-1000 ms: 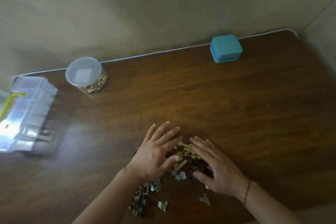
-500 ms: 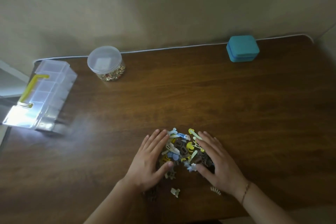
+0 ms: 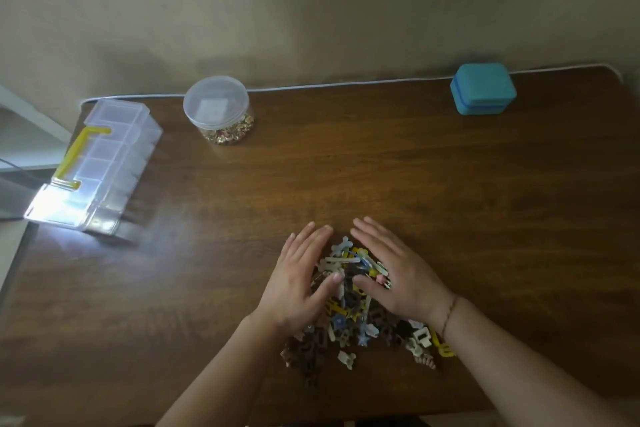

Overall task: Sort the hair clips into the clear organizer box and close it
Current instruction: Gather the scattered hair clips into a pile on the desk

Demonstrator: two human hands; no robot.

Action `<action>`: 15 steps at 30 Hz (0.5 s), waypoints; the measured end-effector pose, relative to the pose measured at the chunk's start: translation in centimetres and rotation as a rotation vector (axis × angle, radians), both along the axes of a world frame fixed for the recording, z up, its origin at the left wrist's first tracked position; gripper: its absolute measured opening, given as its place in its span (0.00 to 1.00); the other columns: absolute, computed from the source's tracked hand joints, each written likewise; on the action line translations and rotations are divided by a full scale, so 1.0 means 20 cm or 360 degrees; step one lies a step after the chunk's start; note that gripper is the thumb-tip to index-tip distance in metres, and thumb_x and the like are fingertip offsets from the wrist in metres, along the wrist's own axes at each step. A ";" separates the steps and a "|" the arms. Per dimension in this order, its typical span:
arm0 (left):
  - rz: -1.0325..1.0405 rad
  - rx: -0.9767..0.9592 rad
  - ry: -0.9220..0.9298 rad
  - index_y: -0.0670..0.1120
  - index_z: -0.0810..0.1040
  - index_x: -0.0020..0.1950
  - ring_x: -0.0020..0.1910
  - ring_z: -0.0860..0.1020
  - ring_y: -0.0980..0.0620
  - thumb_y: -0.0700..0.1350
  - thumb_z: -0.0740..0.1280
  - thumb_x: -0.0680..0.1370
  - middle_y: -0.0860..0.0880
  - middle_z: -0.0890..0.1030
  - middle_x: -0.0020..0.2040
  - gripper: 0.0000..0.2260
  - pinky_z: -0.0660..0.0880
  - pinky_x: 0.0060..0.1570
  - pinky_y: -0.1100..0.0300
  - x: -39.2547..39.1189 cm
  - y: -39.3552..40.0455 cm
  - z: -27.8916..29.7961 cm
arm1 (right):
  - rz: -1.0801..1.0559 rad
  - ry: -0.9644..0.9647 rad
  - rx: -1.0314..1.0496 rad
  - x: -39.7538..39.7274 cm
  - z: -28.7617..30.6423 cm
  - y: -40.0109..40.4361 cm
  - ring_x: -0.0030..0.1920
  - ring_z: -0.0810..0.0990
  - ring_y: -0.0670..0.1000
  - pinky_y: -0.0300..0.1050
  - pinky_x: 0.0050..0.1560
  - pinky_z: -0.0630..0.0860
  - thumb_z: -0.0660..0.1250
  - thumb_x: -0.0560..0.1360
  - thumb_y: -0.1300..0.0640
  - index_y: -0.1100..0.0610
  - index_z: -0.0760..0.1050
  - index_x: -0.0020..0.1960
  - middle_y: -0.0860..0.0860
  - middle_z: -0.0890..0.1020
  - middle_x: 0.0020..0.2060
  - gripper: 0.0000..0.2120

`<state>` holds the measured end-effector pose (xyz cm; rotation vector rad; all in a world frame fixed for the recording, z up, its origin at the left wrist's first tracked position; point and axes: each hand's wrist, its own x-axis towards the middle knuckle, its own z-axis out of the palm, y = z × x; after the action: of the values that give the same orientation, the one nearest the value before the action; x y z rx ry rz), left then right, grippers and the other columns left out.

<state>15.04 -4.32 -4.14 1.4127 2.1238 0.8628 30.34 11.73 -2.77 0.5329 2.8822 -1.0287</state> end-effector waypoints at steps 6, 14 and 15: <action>-0.0004 -0.0011 -0.0045 0.49 0.61 0.79 0.79 0.52 0.60 0.68 0.51 0.79 0.56 0.62 0.78 0.34 0.47 0.79 0.50 0.02 0.00 -0.03 | 0.0280 -0.0188 0.0142 -0.06 -0.05 0.00 0.76 0.39 0.38 0.43 0.77 0.41 0.54 0.77 0.32 0.49 0.48 0.79 0.41 0.49 0.78 0.38; -0.0038 0.0034 -0.0162 0.49 0.61 0.79 0.79 0.54 0.59 0.67 0.51 0.80 0.56 0.63 0.78 0.33 0.51 0.78 0.46 0.05 -0.11 -0.01 | 0.0183 -0.0150 0.0070 0.09 0.00 -0.03 0.76 0.39 0.38 0.48 0.78 0.46 0.52 0.77 0.31 0.47 0.49 0.79 0.39 0.47 0.78 0.37; 0.0008 0.0052 -0.0179 0.51 0.61 0.79 0.79 0.55 0.58 0.67 0.51 0.80 0.57 0.62 0.79 0.32 0.52 0.78 0.45 0.04 -0.14 -0.01 | 0.0030 -0.0083 -0.0006 0.14 0.01 -0.02 0.77 0.41 0.39 0.48 0.77 0.48 0.52 0.76 0.31 0.46 0.50 0.78 0.38 0.48 0.78 0.36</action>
<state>15.86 -7.16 -4.26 1.3426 2.0388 0.9602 33.07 11.41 -2.59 0.5235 2.8338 -1.0021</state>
